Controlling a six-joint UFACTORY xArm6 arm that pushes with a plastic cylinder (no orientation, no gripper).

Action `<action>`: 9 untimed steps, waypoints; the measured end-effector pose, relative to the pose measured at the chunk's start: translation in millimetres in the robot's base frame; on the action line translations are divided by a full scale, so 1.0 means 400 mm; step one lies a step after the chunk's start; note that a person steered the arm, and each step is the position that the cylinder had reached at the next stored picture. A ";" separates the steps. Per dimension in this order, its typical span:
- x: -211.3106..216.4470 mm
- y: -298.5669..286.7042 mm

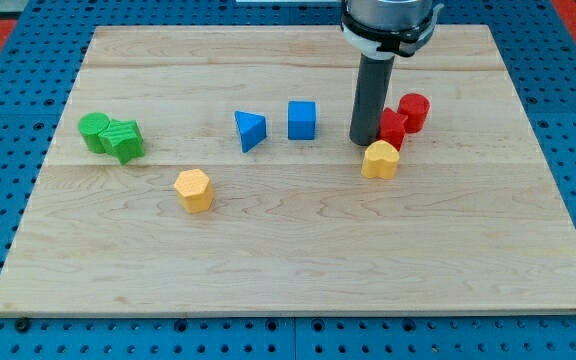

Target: Slide the yellow heart towards top center

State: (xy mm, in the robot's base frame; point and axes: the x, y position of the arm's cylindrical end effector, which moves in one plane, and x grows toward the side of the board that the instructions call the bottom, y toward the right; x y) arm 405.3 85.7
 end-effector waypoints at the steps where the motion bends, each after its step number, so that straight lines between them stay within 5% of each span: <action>1: 0.000 0.047; 3: 0.001 0.126; 6: 0.347 0.058; 7: 0.372 -0.042; 9: 0.176 -0.006</action>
State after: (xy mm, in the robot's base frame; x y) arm 475.6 83.2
